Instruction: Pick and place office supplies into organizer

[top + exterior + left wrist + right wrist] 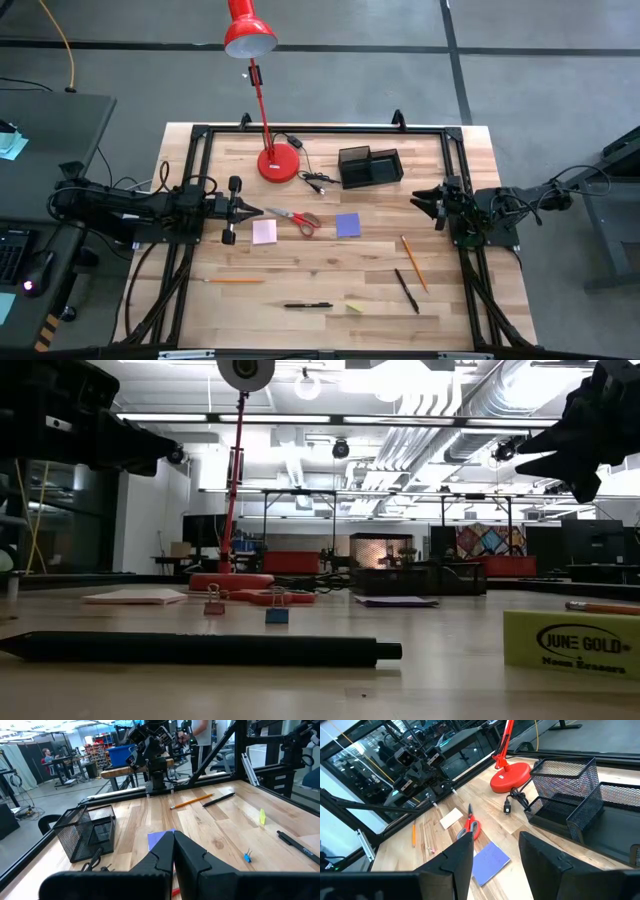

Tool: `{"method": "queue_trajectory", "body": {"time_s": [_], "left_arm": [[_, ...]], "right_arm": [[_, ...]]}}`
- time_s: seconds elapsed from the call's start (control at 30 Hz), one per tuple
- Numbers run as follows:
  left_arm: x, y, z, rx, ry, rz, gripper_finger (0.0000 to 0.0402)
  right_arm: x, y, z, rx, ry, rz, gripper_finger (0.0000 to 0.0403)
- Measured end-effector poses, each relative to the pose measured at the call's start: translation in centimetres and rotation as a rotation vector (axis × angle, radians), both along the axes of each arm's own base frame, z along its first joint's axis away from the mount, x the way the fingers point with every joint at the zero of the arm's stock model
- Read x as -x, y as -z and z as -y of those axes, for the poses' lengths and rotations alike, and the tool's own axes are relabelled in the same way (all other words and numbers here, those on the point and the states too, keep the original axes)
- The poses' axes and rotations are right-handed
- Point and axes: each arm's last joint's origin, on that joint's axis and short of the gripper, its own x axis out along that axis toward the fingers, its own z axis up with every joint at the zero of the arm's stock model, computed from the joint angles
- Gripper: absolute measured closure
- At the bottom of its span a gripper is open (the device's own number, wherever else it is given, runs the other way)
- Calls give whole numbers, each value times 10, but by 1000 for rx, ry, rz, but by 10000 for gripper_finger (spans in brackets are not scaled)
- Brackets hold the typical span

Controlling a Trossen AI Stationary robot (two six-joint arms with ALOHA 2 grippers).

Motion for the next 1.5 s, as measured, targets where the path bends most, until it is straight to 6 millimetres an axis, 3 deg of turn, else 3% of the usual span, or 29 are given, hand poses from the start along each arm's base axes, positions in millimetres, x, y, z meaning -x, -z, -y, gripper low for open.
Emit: {"method": "queue_trajectory", "body": {"time_s": [0.87,1.03,1.17,1.33,1.5], "left_arm": [[0,-1,0,2,0,12,401],[0,-11,0,263,13,130,401],[1,-19,0,454,26,223,401],[1,-22,-2,630,-24,293,401],[1,-21,-3,647,-71,291,401]], "right_arm": [[0,0,0,0,0,-1,253],[0,-1,1,50,36,-5,252],[0,-6,4,-58,160,96,252],[1,-13,7,-382,327,313,252],[2,-14,8,-549,378,407,251]]}}
